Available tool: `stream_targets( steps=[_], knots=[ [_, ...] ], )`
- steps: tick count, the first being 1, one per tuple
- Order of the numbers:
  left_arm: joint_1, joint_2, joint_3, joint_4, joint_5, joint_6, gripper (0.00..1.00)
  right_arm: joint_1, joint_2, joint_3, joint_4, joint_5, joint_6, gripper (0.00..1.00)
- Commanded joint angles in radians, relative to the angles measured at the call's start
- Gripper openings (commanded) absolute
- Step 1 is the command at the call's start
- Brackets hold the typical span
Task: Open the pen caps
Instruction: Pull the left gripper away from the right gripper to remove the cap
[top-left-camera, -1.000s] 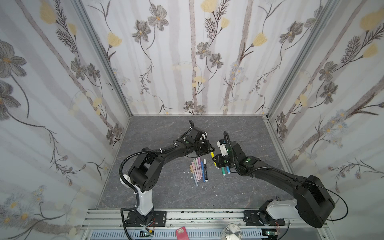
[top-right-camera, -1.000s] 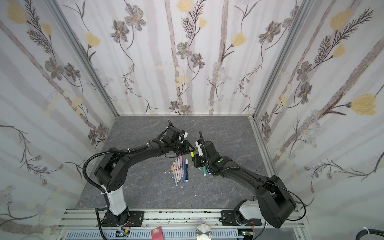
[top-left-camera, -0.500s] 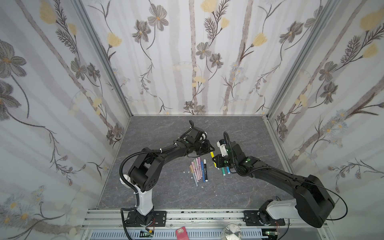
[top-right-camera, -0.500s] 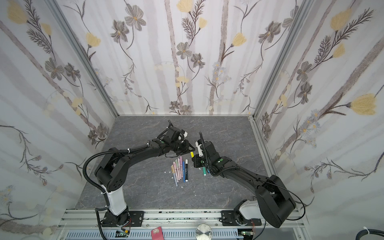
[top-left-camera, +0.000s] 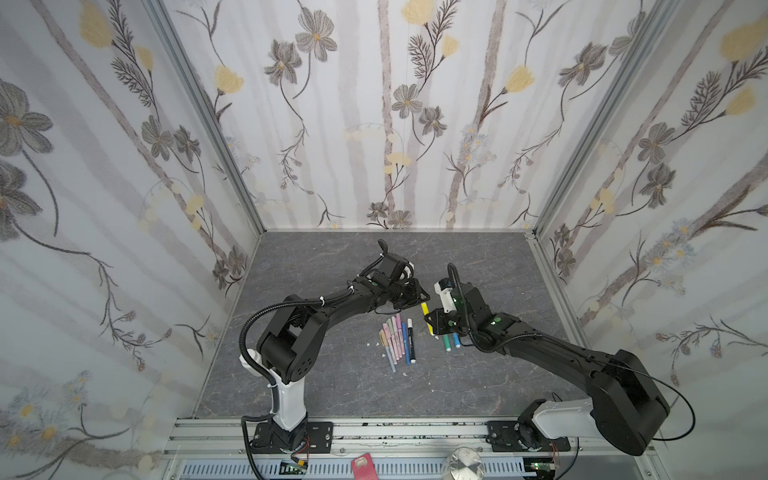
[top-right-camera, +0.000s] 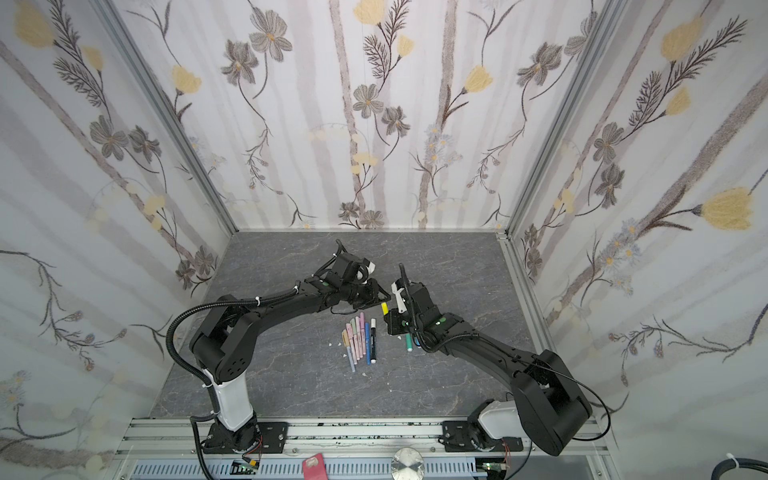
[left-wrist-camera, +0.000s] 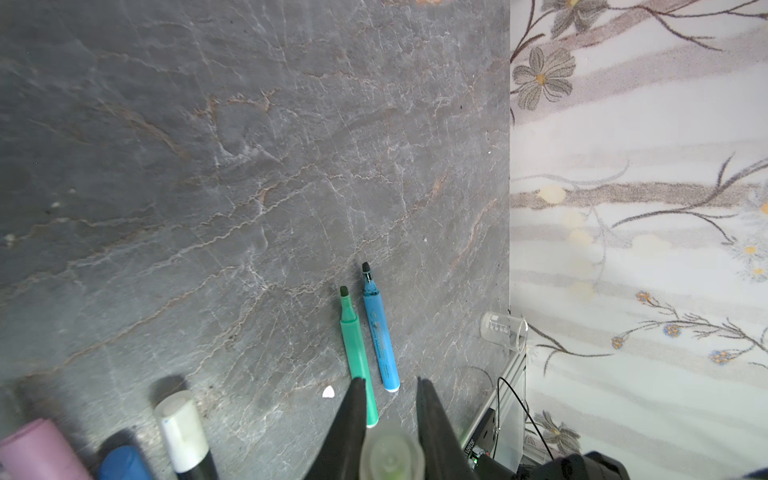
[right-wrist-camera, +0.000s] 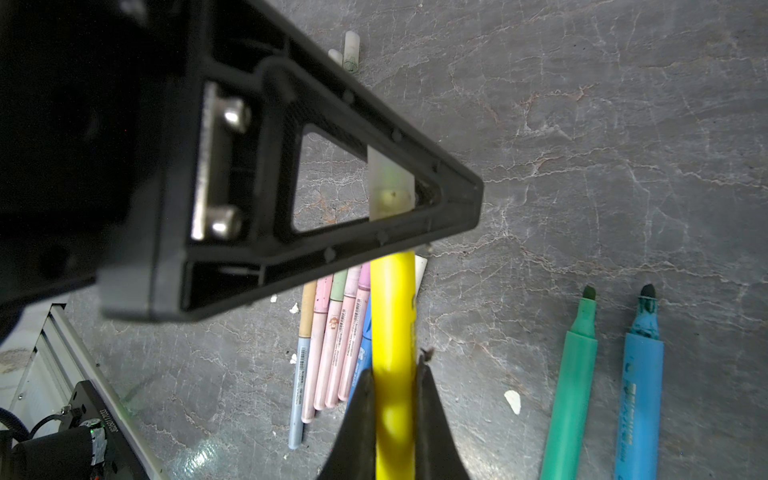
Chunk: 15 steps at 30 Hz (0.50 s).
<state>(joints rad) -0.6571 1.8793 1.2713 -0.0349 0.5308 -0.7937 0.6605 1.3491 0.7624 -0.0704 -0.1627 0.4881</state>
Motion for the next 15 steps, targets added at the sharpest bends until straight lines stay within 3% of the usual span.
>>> stream_targets(
  steps=[1, 10, 15],
  knots=[
    [0.004, 0.005, 0.005, 0.016, -0.024, -0.005, 0.2, -0.001, -0.006, -0.002, 0.032, -0.007, 0.003, 0.02],
    [0.004, 0.005, 0.002, 0.019, -0.028, -0.009, 0.22, -0.001, -0.004, -0.002, 0.034, -0.008, 0.002, 0.02],
    [0.004, 0.003, 0.001, 0.022, -0.025, -0.009, 0.15, 0.0, -0.004, -0.034, 0.036, -0.009, 0.004, 0.02]
  ],
)
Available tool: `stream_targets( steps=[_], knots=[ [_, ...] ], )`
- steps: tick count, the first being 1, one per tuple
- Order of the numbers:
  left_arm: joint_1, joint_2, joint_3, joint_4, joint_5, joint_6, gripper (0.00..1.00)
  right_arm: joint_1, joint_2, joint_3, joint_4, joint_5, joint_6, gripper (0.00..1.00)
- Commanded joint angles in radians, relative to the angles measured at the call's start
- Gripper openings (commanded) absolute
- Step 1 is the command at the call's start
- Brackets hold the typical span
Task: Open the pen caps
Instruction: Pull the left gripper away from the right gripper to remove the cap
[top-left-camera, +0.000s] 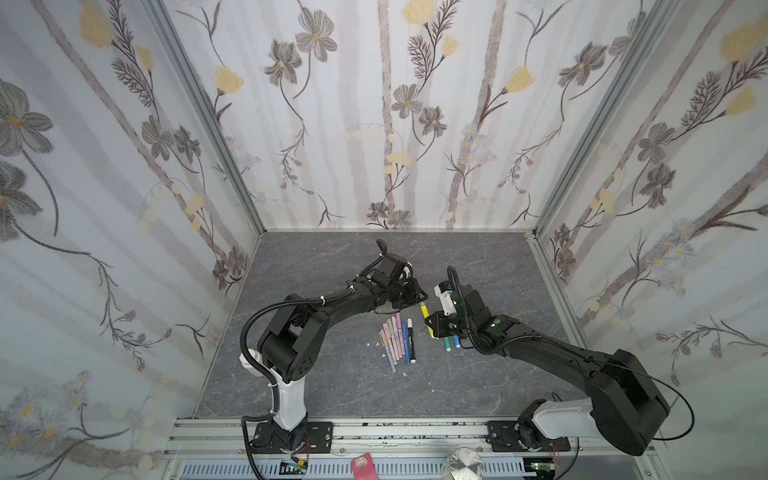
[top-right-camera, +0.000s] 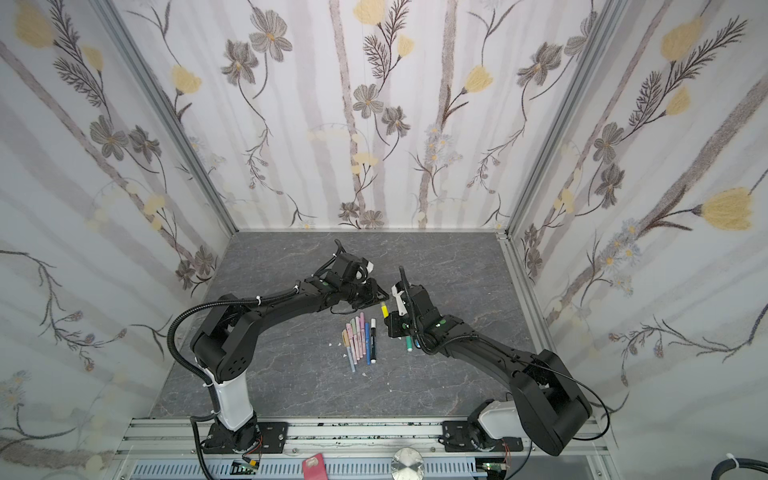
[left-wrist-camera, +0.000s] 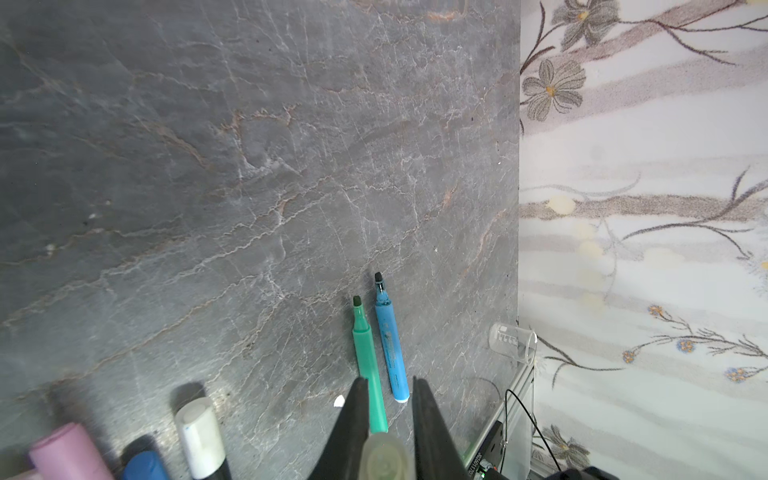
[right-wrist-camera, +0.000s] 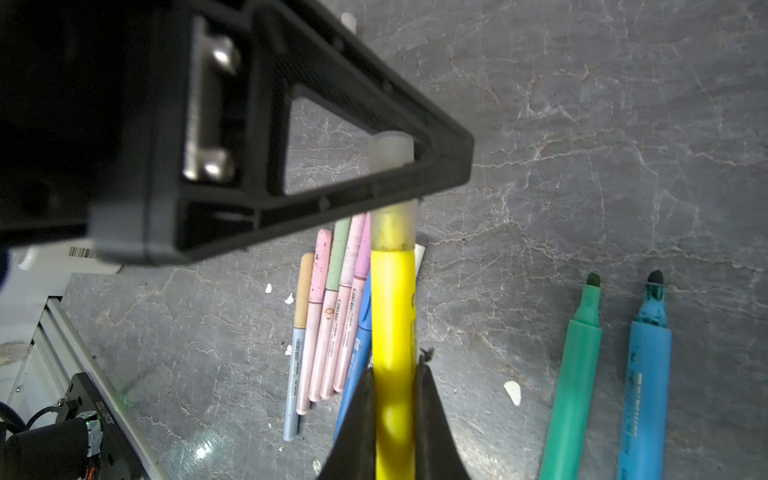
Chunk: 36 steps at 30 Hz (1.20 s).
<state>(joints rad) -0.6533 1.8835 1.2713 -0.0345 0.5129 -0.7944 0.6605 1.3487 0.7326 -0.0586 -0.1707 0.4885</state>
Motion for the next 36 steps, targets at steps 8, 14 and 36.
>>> stream_targets(
  steps=[8, 14, 36],
  knots=[
    [0.001, -0.002, 0.001, 0.03, 0.005, -0.016, 0.12, 0.0, -0.002, -0.008, 0.028, 0.003, 0.005, 0.02],
    [0.0, 0.003, -0.001, 0.02, 0.012, -0.009, 0.28, 0.0, -0.003, -0.002, 0.033, 0.013, 0.01, 0.02],
    [-0.009, 0.004, -0.01, 0.035, 0.028, -0.016, 0.2, -0.002, 0.008, -0.002, 0.038, 0.023, 0.012, 0.02]
  ],
)
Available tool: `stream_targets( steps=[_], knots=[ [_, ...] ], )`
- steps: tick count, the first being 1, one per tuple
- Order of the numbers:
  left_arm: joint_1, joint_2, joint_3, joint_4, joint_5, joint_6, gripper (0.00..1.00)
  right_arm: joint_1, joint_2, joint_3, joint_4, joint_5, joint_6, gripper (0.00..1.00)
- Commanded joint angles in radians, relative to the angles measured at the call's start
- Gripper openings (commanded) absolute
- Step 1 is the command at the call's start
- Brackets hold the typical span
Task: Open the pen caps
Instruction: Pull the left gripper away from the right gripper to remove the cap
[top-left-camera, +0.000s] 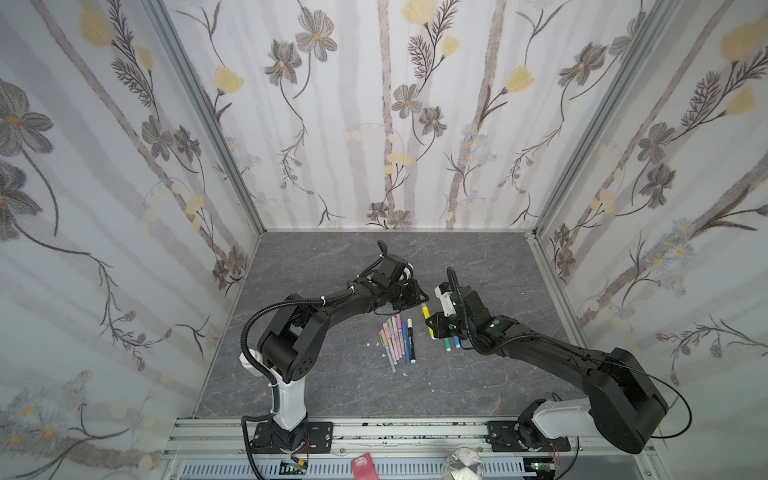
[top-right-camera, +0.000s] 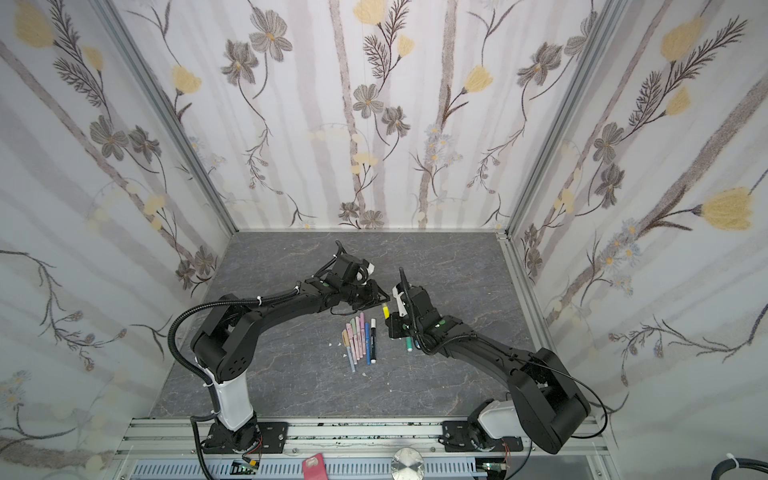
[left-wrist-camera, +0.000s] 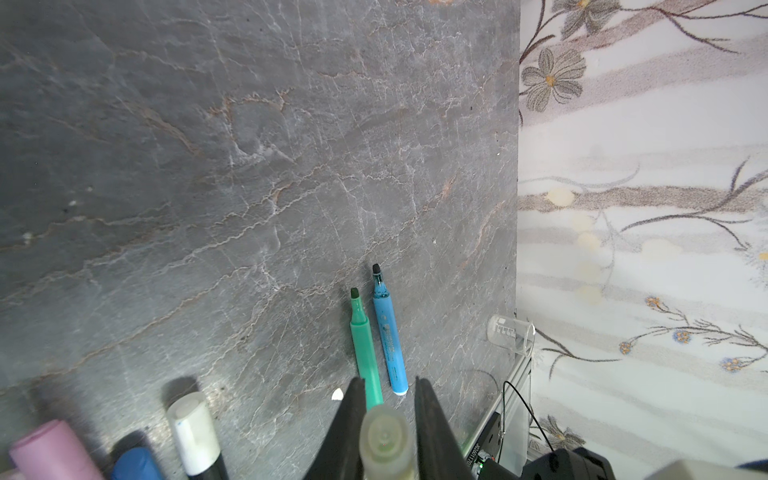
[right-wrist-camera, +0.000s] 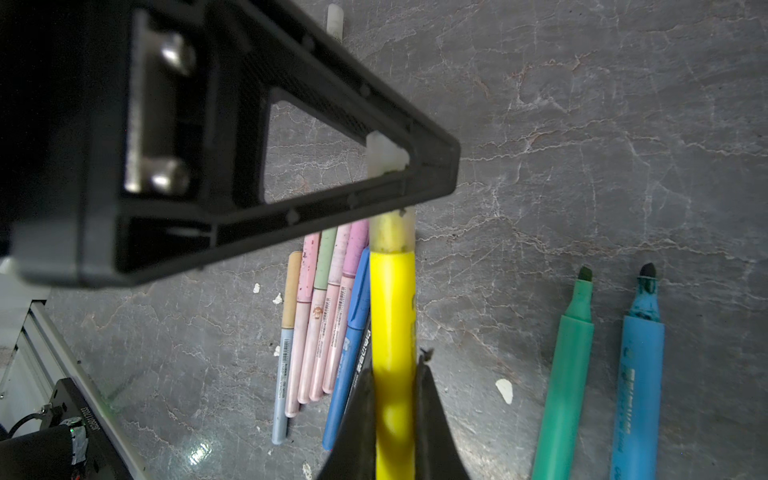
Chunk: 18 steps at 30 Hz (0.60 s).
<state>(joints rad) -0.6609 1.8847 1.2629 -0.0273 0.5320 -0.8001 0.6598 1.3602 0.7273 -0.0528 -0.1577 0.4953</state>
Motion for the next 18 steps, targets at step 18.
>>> stream_targets(
  steps=[18],
  knots=[
    [-0.001, 0.004, -0.005, 0.029, 0.011, -0.011, 0.24, -0.009, 0.004, 0.003, 0.047, 0.007, 0.014, 0.02]
  ],
)
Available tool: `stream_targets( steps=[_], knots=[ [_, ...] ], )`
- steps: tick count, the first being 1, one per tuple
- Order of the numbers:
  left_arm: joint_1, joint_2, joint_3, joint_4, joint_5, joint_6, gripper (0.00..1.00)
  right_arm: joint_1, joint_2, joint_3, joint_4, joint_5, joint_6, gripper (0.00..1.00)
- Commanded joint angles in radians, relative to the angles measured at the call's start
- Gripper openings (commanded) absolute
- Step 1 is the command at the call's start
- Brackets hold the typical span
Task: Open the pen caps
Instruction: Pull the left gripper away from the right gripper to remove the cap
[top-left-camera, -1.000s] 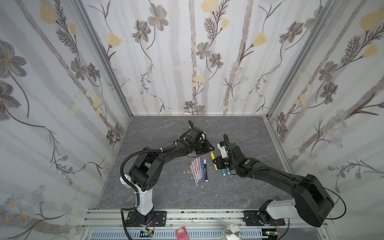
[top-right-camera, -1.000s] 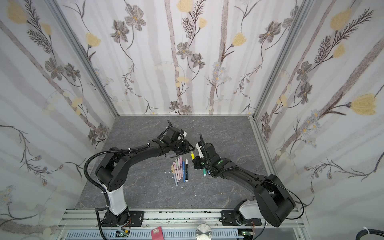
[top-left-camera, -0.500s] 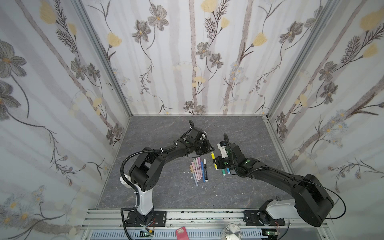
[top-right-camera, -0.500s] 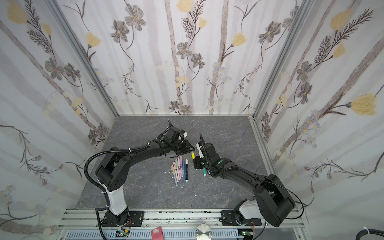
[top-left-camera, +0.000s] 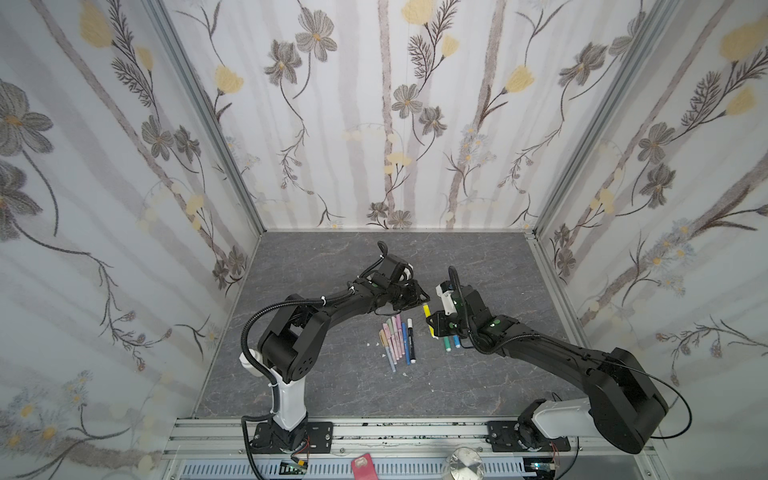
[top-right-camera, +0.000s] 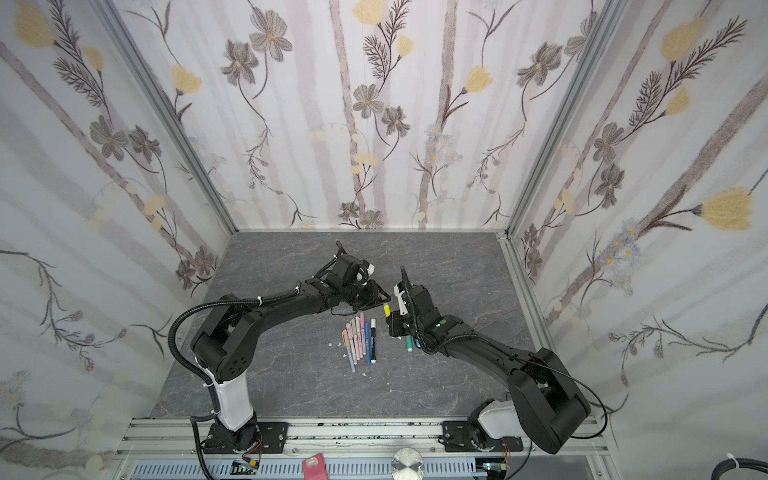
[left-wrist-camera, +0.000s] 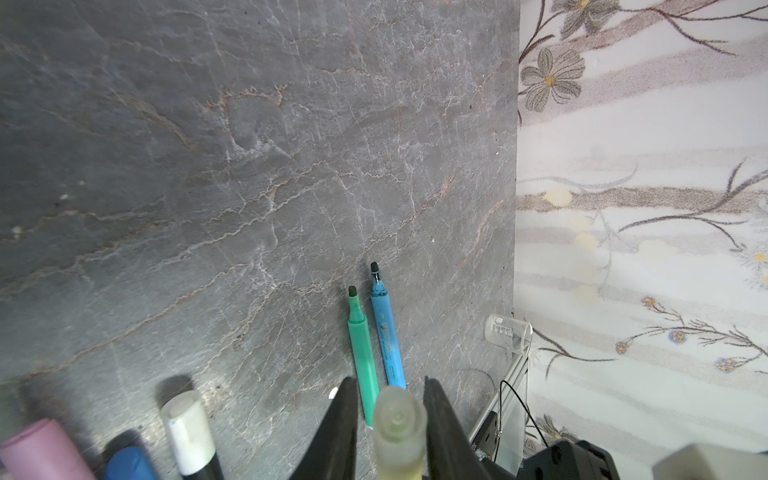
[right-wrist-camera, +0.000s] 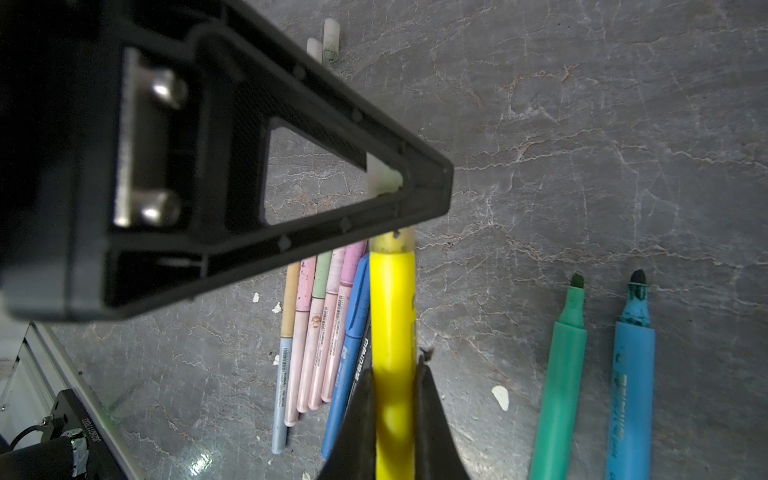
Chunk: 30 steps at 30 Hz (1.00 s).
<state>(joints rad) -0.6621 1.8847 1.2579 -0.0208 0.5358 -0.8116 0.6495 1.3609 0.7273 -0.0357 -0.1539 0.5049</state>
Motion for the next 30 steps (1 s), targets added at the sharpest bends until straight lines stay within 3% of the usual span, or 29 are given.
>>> stream_targets(
  steps=[1, 13, 14, 18, 20, 30],
  knots=[
    [0.0, 0.004, 0.003, 0.022, 0.008, 0.0, 0.23, 0.001, 0.003, 0.003, 0.03, 0.002, 0.003, 0.02],
    [0.0, 0.001, -0.005, 0.035, 0.016, -0.003, 0.07, -0.001, 0.017, 0.001, 0.036, 0.0, 0.005, 0.01],
    [0.0, 0.001, -0.006, 0.036, 0.018, -0.004, 0.05, -0.001, 0.017, 0.001, 0.037, -0.002, 0.006, 0.03],
    [-0.001, -0.001, -0.008, 0.045, 0.024, -0.011, 0.0, -0.002, 0.009, -0.013, 0.066, -0.007, 0.011, 0.25],
    [-0.001, -0.002, -0.008, 0.048, 0.029, -0.015, 0.0, -0.003, 0.009, -0.015, 0.078, -0.01, 0.013, 0.29],
    [-0.001, -0.012, -0.018, 0.058, 0.041, -0.02, 0.0, -0.005, 0.053, 0.0, 0.125, -0.022, 0.011, 0.3]
  ],
)
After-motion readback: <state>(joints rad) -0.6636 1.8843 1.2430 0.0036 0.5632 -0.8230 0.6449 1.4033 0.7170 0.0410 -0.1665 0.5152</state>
